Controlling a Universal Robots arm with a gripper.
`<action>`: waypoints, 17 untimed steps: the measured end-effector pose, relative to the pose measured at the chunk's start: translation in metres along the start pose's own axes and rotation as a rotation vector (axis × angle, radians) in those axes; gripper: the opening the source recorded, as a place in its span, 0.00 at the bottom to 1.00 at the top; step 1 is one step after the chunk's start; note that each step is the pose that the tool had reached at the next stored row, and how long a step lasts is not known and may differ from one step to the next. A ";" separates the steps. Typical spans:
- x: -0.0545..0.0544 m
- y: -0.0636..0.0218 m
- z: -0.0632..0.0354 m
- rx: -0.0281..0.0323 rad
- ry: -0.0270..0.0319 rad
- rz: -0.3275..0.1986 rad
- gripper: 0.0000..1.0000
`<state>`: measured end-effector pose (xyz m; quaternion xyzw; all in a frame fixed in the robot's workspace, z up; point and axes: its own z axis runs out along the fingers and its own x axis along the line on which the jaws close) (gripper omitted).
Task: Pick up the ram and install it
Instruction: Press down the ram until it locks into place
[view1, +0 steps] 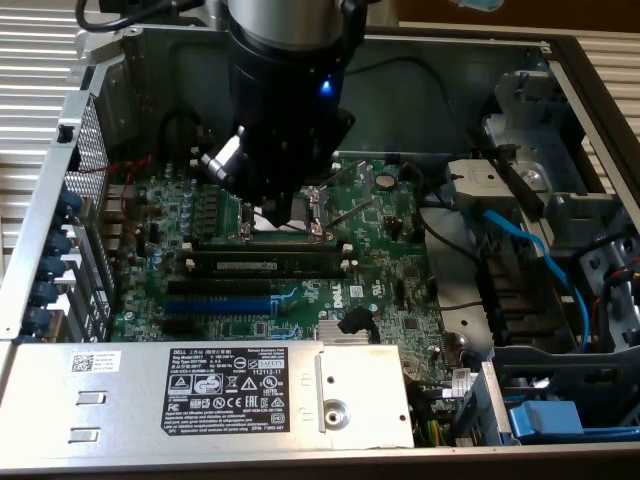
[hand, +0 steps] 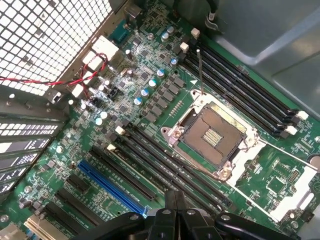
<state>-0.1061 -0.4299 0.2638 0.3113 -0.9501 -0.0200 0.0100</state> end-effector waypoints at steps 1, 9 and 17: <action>0.000 0.0000 0.0000 -0.0005 0.0003 0.007 0.10; 0.000 0.0002 0.0000 -0.0046 0.0030 0.061 0.10; 0.000 0.0004 0.0000 -0.0089 0.0060 0.117 0.10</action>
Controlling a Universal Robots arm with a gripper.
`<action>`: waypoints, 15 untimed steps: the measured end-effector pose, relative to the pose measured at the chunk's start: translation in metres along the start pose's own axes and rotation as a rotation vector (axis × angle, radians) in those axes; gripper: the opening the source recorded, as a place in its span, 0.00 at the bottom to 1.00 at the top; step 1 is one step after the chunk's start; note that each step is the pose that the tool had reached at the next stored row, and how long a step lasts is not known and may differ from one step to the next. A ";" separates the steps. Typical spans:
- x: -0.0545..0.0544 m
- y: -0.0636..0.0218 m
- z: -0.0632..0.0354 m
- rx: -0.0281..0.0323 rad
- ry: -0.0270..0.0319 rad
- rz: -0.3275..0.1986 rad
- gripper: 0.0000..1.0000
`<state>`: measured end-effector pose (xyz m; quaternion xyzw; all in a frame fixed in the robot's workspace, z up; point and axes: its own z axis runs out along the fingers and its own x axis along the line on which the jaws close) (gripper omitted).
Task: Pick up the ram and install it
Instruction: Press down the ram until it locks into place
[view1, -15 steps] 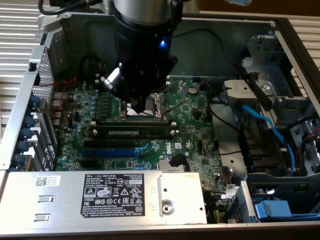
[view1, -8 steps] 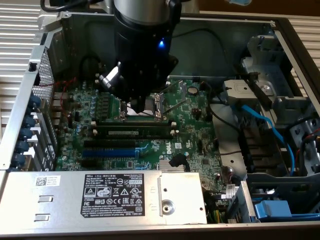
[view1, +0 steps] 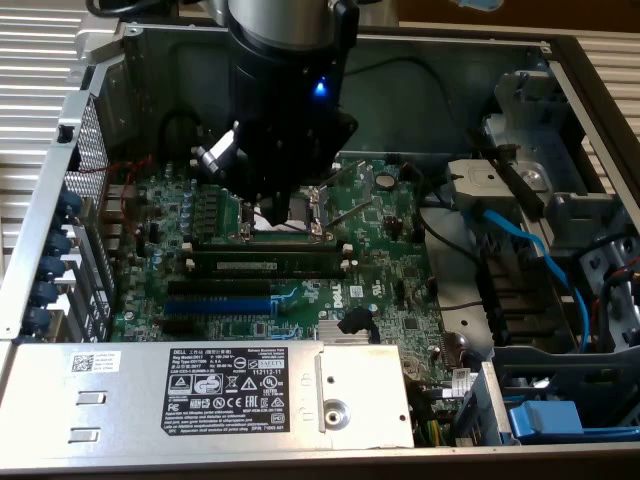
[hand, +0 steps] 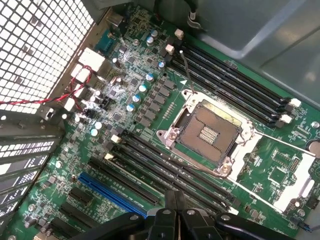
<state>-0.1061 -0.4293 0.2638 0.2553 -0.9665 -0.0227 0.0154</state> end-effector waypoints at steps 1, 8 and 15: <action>0.000 0.0000 0.0000 -0.0006 0.0004 0.007 0.10; 0.000 0.0001 0.0000 -0.0045 0.0032 0.058 0.10; 0.000 0.0003 0.0000 -0.0085 0.0062 0.108 0.10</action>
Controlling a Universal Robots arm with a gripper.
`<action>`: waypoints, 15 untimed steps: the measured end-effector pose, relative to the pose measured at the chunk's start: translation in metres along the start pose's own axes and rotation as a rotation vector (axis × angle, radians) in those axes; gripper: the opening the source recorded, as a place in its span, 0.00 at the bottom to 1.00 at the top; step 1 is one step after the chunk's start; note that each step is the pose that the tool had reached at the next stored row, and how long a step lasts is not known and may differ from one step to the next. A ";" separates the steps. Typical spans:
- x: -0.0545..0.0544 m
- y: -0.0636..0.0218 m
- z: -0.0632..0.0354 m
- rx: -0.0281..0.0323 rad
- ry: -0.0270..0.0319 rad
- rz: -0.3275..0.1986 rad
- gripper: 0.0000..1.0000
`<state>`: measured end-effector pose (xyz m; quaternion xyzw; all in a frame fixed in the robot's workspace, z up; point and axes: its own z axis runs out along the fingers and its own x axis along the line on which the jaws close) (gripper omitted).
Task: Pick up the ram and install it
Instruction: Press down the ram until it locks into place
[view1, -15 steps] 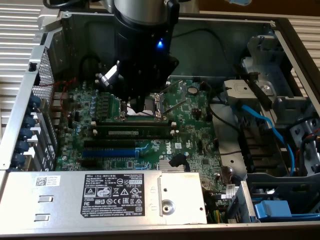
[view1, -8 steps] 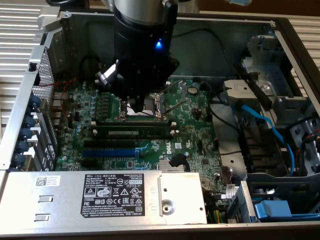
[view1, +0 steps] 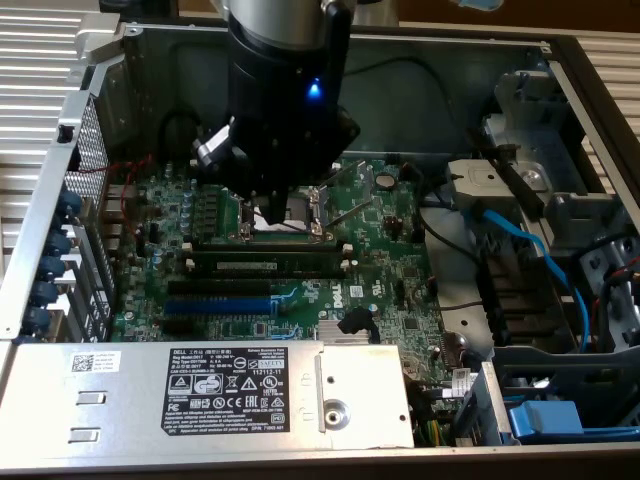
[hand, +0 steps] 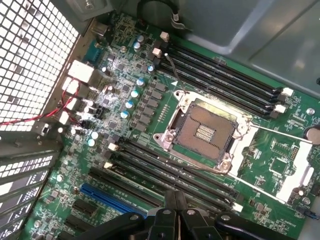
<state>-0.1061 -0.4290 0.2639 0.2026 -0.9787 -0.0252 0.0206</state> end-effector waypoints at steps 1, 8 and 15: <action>0.000 0.0000 0.0000 -0.0006 0.0004 0.007 0.10; 0.000 0.0001 0.0001 -0.0047 0.0030 0.058 0.10; 0.000 0.0002 0.0001 -0.0085 0.0056 0.108 0.10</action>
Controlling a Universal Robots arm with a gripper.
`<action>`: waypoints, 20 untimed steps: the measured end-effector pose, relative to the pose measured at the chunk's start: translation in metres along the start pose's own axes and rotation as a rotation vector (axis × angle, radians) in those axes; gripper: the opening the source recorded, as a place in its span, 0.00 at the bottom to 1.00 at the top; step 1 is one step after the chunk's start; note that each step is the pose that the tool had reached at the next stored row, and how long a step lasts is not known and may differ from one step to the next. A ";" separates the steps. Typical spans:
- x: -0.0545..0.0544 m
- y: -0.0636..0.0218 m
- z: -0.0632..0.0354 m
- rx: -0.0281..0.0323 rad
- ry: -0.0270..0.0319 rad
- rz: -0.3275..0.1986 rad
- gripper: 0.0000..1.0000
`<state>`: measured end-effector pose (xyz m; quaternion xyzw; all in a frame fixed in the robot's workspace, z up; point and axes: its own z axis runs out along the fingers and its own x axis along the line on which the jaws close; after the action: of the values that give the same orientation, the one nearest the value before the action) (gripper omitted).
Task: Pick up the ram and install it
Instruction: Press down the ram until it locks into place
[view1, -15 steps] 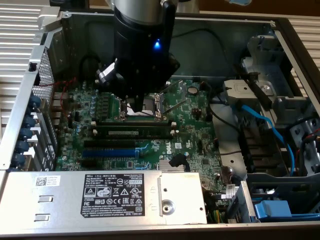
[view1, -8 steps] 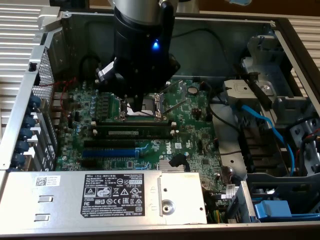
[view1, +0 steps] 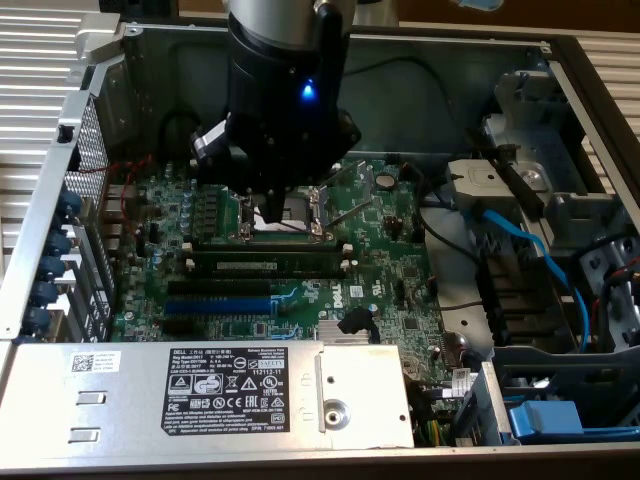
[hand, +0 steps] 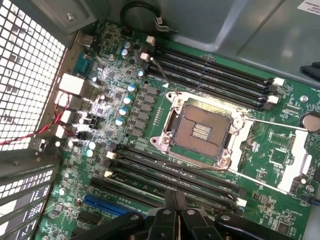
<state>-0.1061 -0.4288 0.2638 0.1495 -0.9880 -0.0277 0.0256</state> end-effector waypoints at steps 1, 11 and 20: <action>0.000 0.0000 0.0000 -0.0005 0.0005 0.008 0.10; 0.000 0.0001 0.0000 -0.0048 0.0045 0.057 0.10; 0.000 0.0001 0.0000 -0.0048 0.0045 0.057 0.10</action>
<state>-0.1061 -0.4287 0.2638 0.1213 -0.9918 -0.0289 0.0290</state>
